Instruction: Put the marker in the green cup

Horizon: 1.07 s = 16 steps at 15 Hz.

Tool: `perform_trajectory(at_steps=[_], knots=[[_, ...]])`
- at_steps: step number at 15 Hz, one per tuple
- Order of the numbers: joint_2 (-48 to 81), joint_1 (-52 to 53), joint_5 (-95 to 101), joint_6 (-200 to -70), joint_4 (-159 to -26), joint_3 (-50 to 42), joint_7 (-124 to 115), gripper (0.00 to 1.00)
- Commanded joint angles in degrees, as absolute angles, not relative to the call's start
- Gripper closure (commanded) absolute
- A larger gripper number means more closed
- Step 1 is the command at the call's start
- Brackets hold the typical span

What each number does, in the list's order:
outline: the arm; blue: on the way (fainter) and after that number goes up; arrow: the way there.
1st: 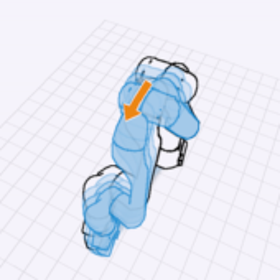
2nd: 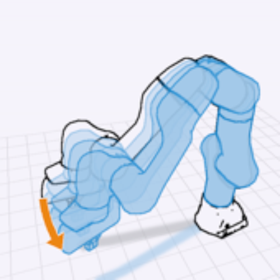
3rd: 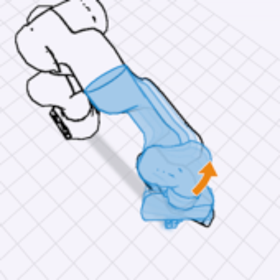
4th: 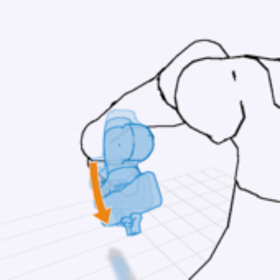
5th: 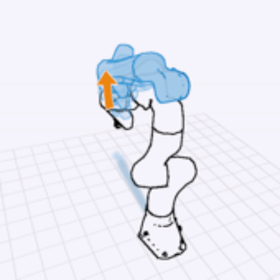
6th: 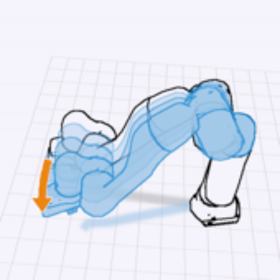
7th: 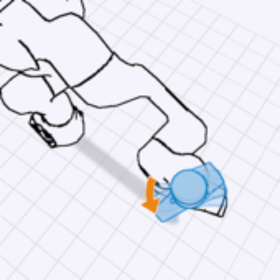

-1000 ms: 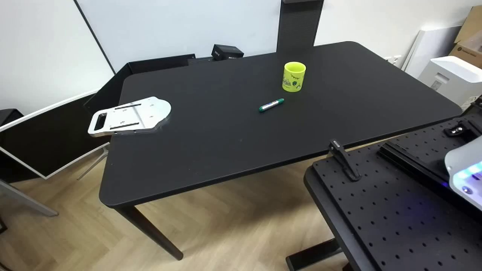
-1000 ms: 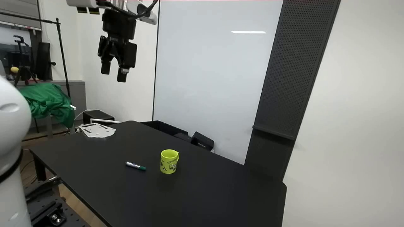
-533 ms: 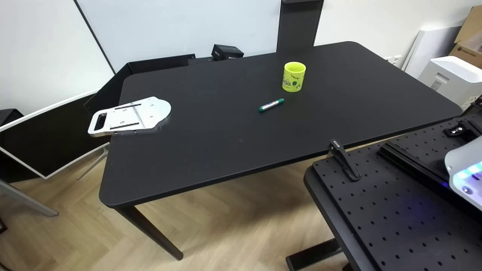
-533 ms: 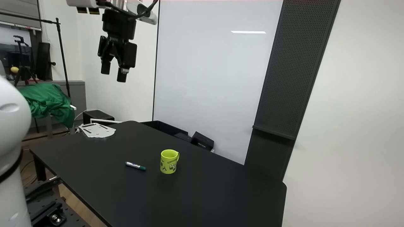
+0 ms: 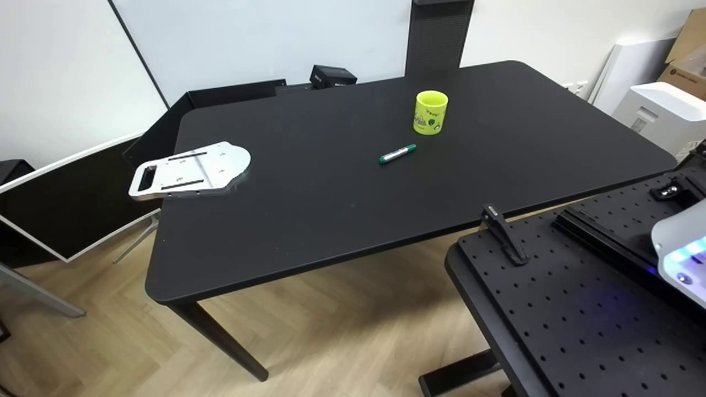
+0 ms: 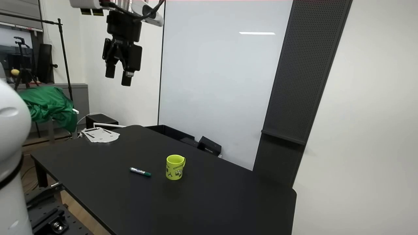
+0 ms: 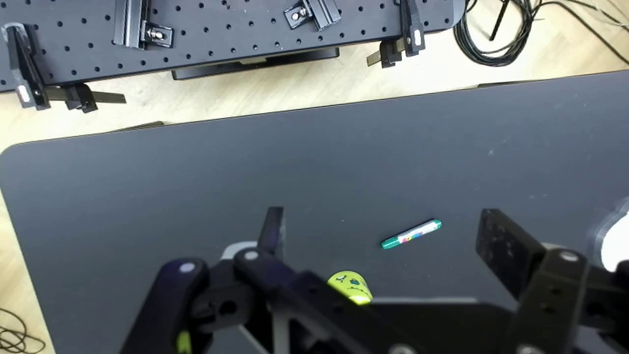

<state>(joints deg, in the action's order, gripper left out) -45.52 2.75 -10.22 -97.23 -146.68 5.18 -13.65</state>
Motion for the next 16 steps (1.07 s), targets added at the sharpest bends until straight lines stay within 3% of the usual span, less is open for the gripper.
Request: perform_trajectory(at_steps=[1,16], knots=[[-42.8,-1.2,-10.4,-99.4,-146.1,8.7,-22.1,0.0],[-23.7,-3.7,-9.8,-124.4,-142.6,17.2,-62.0,0.0]])
